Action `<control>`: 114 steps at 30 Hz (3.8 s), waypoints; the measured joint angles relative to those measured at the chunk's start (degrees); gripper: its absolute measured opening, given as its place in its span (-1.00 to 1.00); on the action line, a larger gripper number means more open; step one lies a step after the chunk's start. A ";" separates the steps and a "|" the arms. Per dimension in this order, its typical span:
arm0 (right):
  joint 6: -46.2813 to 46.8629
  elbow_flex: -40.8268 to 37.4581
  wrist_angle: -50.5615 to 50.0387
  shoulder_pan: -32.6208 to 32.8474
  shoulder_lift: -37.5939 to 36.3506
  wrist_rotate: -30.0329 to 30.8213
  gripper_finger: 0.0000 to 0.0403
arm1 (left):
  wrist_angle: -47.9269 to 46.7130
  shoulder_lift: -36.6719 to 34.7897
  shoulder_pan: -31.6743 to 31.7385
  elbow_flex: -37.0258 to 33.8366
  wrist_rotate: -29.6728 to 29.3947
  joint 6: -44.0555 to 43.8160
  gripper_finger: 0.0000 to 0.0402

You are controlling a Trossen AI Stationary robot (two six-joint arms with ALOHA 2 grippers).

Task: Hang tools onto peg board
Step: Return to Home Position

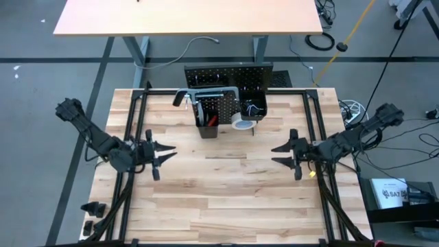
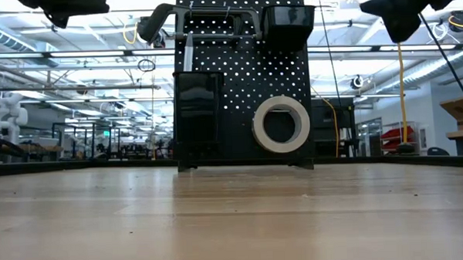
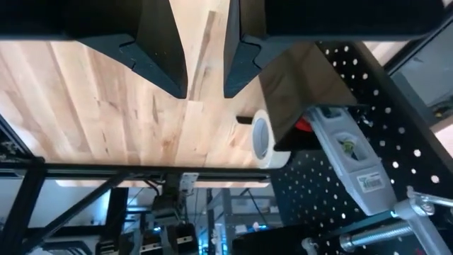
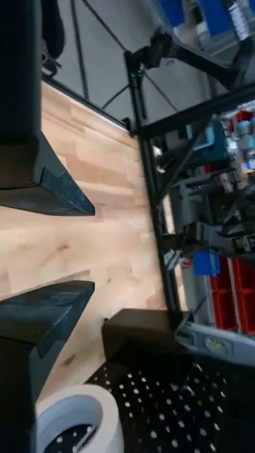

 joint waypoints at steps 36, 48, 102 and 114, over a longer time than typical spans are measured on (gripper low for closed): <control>-6.03 -5.09 0.80 -23.85 -7.87 -19.38 -0.24 | -5.35 -23.34 33.69 -8.10 32.45 7.96 -0.52; -3.23 -9.95 -4.73 -25.06 -21.21 -19.20 -0.24 | -11.47 -30.85 33.82 -9.20 32.60 3.36 -0.52; -0.03 -23.64 1.98 -24.79 -34.06 -22.53 -0.24 | 9.16 -40.19 33.77 -28.86 41.26 0.87 -0.52; -3.04 -23.64 1.96 -24.82 -34.01 -22.28 -0.24 | 11.66 -40.15 33.77 -30.14 47.42 1.95 -0.52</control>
